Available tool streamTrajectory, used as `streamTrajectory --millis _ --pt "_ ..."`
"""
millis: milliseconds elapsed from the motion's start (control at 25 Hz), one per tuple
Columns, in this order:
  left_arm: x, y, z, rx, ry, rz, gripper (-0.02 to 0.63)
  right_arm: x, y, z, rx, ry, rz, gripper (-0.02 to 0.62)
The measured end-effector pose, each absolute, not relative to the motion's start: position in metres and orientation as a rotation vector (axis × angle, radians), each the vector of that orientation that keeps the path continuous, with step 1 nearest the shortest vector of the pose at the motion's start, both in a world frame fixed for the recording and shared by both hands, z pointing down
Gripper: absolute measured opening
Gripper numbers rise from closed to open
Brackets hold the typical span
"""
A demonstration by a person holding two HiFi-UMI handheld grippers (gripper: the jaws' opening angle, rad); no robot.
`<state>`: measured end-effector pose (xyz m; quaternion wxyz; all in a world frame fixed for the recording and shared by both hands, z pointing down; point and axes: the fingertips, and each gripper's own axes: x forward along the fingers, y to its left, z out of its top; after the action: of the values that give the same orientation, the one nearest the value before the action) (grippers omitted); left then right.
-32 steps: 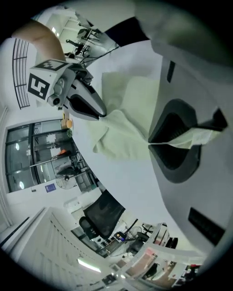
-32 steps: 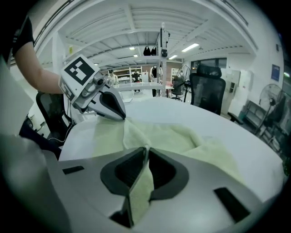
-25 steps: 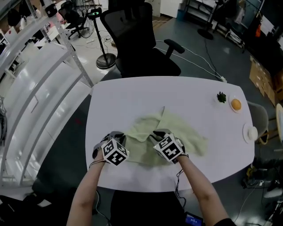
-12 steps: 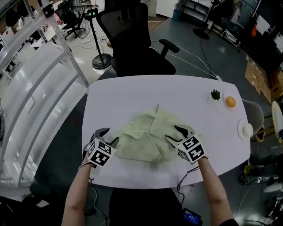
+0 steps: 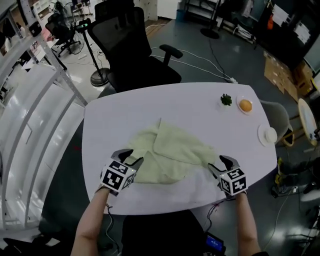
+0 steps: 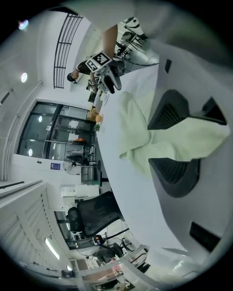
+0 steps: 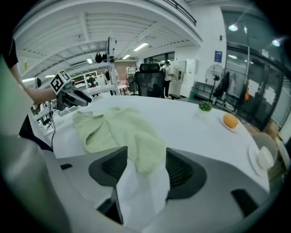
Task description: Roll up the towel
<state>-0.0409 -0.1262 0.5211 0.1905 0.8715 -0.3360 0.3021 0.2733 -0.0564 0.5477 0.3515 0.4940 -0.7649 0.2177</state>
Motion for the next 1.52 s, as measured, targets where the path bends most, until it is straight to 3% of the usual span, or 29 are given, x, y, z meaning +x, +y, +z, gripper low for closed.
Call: streamTrajectory --millis 360,800,1080,1320,1360,1400,1480,1520 --pt "0.031 -0.171 0.573 2.295 -0.81 1.162 0.147 0.292 -0.04 0.603 1.286 -1.935 0.817 0.245" --pt "0.057 -0.154 0.614 2.231 -0.617 1.347 0.018 0.271 -0.042 0.61 1.181 -2.045 0.824 0.065" --pt "0.076 -0.189 0.556 2.384 -0.706 1.208 0.015 0.286 -0.071 0.562 1.258 -2.146 0.798 0.055" --pt "0.097 -0.194 0.526 2.445 -0.548 1.201 0.015 0.302 -0.119 0.518 1.41 -2.236 0.967 0.052" --pt "0.102 -0.186 0.524 2.471 -0.508 1.212 0.023 0.303 -0.128 0.511 1.432 -2.255 0.996 0.051" --pt "0.108 -0.177 0.524 2.496 -0.461 1.227 0.073 0.306 -0.138 0.504 1.456 -2.27 1.021 0.051" --pt "0.121 -0.158 0.53 2.54 -0.376 1.284 0.251 0.311 -0.157 0.495 1.5 -2.283 1.07 0.05" --pt "0.126 -0.15 0.537 2.563 -0.35 1.336 0.296 0.314 -0.164 0.492 1.515 -2.282 1.086 0.049"
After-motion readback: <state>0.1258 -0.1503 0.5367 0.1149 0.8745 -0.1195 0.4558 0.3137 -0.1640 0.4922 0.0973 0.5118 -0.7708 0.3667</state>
